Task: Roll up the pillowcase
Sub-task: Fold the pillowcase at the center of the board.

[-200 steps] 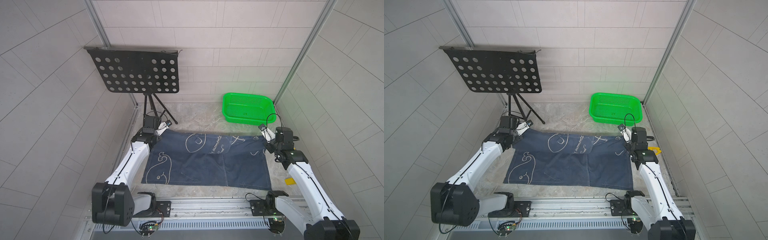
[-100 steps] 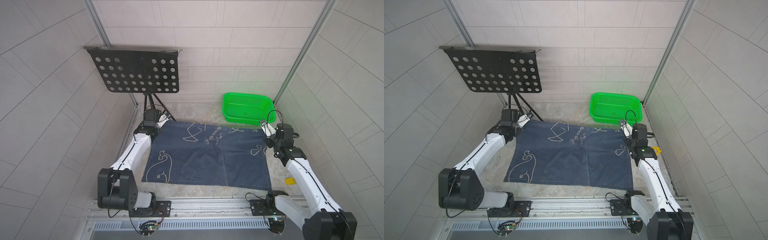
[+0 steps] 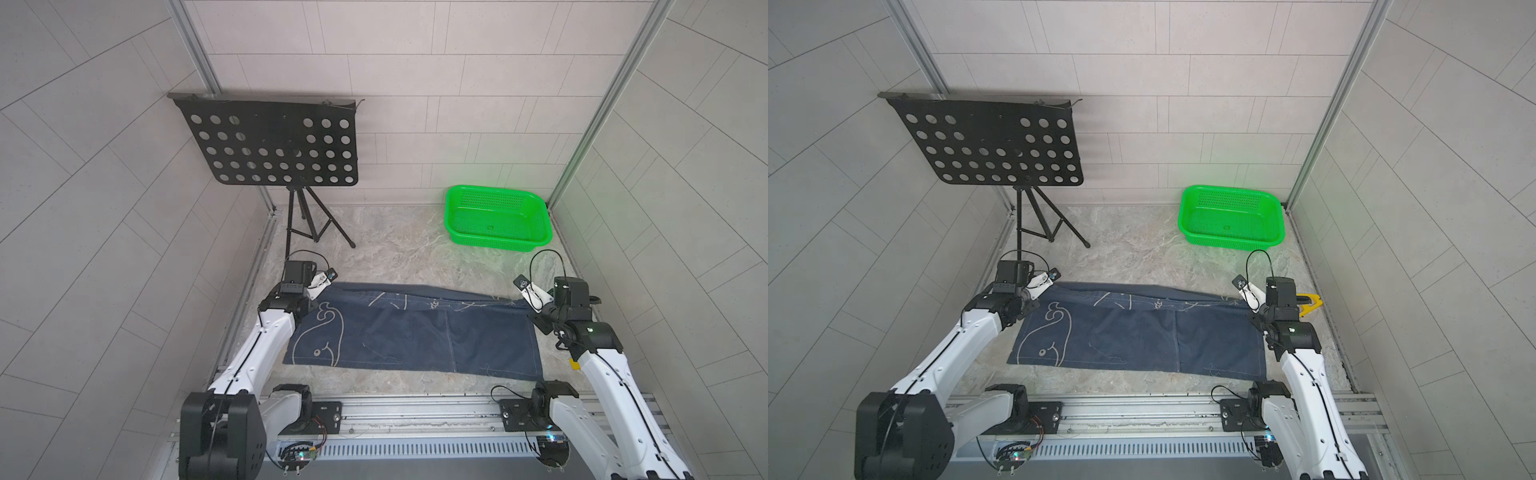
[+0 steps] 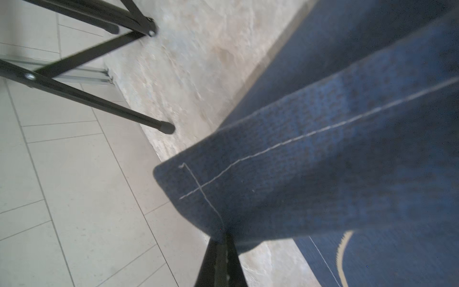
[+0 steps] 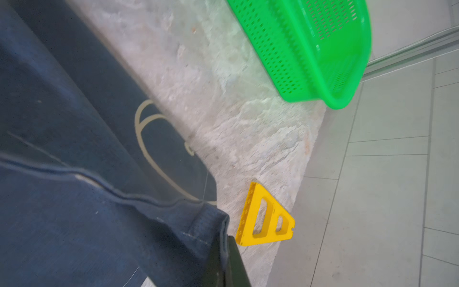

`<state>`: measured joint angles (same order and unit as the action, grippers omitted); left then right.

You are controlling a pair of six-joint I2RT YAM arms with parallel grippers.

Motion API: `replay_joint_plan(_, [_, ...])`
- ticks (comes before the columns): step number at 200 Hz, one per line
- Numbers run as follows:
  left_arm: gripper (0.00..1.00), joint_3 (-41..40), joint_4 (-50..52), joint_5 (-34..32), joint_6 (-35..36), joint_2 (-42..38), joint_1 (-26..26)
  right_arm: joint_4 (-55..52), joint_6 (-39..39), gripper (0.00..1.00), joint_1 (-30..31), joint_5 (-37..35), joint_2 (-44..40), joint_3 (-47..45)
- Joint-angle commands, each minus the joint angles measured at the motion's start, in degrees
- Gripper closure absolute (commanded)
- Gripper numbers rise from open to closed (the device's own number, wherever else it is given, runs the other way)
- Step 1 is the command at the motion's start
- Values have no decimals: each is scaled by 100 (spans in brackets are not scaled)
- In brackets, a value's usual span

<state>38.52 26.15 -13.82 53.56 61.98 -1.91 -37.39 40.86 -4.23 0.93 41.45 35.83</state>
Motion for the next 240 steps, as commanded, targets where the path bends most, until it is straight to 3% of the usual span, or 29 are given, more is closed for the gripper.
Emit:
replay_joint_plan(1, [100, -282, 555, -240, 132, -399, 75, -812, 118, 100, 38, -171, -226, -194])
replay_joint_plan(60, [100, -618, 867, -213, 249, -819, 89, -1221, 83, 100, 122, -536, -624, -401])
replay_joint_plan(135, [100, -428, 1623, -239, 389, -1104, 91, -1890, 23, 100, 278, -394, -716, 135])
replay_joint_plan(240, [100, -392, 1823, -265, 342, -1113, 106, -2322, -201, 100, 354, -409, -850, 312])
